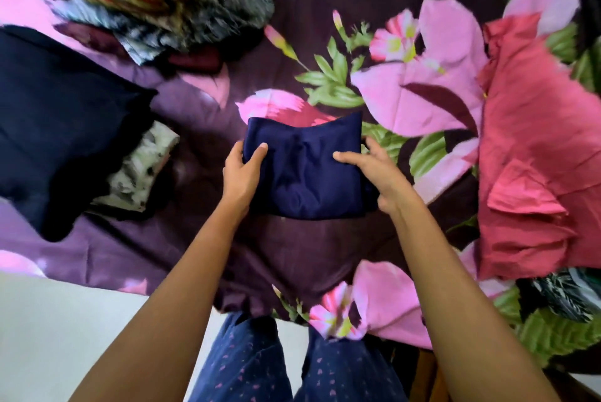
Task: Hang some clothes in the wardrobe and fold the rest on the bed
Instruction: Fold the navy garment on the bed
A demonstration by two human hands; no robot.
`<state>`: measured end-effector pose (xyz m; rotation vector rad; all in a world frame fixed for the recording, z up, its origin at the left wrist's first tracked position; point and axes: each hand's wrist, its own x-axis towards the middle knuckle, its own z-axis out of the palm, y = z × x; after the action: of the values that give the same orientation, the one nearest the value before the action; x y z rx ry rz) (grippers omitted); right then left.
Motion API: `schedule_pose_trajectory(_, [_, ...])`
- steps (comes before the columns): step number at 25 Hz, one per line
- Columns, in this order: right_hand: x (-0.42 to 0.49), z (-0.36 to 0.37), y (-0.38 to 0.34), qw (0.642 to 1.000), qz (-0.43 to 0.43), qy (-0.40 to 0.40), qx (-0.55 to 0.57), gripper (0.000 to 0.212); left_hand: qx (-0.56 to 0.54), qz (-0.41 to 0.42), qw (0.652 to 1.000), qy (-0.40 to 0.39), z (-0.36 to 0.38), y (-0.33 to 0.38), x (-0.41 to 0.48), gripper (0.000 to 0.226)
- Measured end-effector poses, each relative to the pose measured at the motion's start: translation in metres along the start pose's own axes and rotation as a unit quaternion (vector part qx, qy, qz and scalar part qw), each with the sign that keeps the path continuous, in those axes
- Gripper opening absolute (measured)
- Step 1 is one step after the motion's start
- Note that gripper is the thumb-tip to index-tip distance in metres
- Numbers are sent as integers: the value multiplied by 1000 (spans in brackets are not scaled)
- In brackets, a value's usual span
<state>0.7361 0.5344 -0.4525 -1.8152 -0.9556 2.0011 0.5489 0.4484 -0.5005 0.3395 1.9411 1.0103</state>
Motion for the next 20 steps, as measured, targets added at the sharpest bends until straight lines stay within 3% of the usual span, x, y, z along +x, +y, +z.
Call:
schedule_pose_trajectory(6, [14,119,-103,995,-94,-15,33,29,-6,120,992,48,-107,111,69,16])
schedule_pose_trajectory(9, [39,182,-156,989,-139,-31,42,39,-33,135,989,46,-158,168,112,16])
schedule_pose_trajectory(13, [86,266,-236,979,-190,-53,57,38,-18,212,973,92,-221,246,185,36])
schedule_pose_trajectory(15, [114,298,-261,974,-202,-66,81,33,76,260,952,145,-242,262,220,48])
schedule_pose_trajectory(17, [142,320,-263,976,-208,-40,50,29,227,329,896,193,-247,254,256,56])
schedule_pose_trajectory(18, [158,327,-258,977,-213,-15,5,31,288,347,876,172,-242,241,272,59])
schedule_pose_trajectory(20, [181,334,-239,969,-217,33,-109,35,383,296,874,33,-223,215,283,62])
